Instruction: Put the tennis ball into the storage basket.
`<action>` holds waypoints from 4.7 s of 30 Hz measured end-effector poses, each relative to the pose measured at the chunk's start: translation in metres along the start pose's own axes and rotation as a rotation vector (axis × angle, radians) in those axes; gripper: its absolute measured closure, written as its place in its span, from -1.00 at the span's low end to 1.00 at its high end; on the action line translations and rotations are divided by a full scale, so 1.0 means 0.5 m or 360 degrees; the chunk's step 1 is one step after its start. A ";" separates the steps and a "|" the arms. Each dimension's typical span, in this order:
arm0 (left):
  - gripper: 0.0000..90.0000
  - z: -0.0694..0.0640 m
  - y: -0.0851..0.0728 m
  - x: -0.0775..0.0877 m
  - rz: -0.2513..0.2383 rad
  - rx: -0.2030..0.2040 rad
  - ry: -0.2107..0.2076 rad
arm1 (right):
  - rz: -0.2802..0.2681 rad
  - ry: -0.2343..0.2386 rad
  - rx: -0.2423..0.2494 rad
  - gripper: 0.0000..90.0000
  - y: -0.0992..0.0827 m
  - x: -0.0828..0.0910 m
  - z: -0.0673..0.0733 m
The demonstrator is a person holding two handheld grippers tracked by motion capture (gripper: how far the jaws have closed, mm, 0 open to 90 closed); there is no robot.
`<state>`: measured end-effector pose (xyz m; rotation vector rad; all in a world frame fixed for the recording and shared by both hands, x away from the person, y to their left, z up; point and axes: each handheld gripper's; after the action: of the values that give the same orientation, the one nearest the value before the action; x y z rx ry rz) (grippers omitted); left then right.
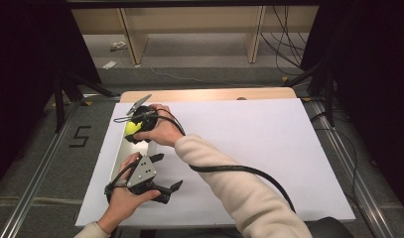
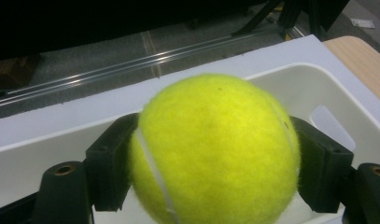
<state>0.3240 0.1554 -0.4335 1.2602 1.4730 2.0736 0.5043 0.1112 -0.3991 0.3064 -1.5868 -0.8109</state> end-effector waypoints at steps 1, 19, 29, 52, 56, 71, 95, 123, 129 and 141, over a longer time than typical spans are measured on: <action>-0.99 0.000 0.000 0.000 0.0001 -0.0001 0.0000 | 0.0008 -0.0003 0.0002 -0.43 -0.001 -0.003 0.002; -0.99 -0.001 0.000 0.000 0.0008 -0.0009 -0.0007 | 0.0024 0.0022 0.0026 -0.43 -0.005 -0.014 0.008; -0.99 -0.002 0.000 -0.001 0.0010 -0.0010 -0.0008 | 0.0044 0.0038 0.0031 -0.43 -0.013 -0.021 0.015; -0.99 -0.002 0.000 -0.002 0.0013 -0.0010 -0.0012 | 0.0073 0.0046 0.0041 -0.44 -0.024 -0.035 0.017; -0.99 -0.002 0.000 -0.002 0.0013 -0.0010 -0.0011 | 0.0080 0.0041 0.0036 -0.44 -0.026 -0.036 0.017; -0.99 -0.003 0.000 -0.002 0.0014 -0.0014 -0.0011 | 0.0076 0.0041 0.0036 -0.44 -0.025 -0.042 0.021; -0.99 -0.003 0.000 -0.003 0.0015 -0.0012 -0.0015 | -0.0061 0.0032 0.0018 -0.60 -0.021 -0.003 0.009; -0.99 -0.003 0.000 -0.003 0.0016 -0.0017 -0.0013 | -0.0118 -0.0030 0.0006 -0.60 -0.053 0.076 -0.017; -0.99 -0.004 0.000 -0.003 0.0016 -0.0015 -0.0014 | -0.0129 -0.0045 -0.0005 -0.60 -0.061 0.088 -0.017; -0.99 -0.004 0.001 -0.002 0.0013 -0.0015 -0.0012 | -0.0143 -0.0078 -0.0019 -0.59 -0.088 0.124 -0.028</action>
<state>0.3232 0.1534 -0.4339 1.2712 1.4559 2.0759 0.4939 0.0370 -0.3807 0.3539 -1.6227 -0.9028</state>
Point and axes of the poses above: each handheld gripper's, and its own axes: x roughly backward along the jaws, y roughly out of its top, z roughly to its left, and after that the axes turned 7 degrees about z, right-handed
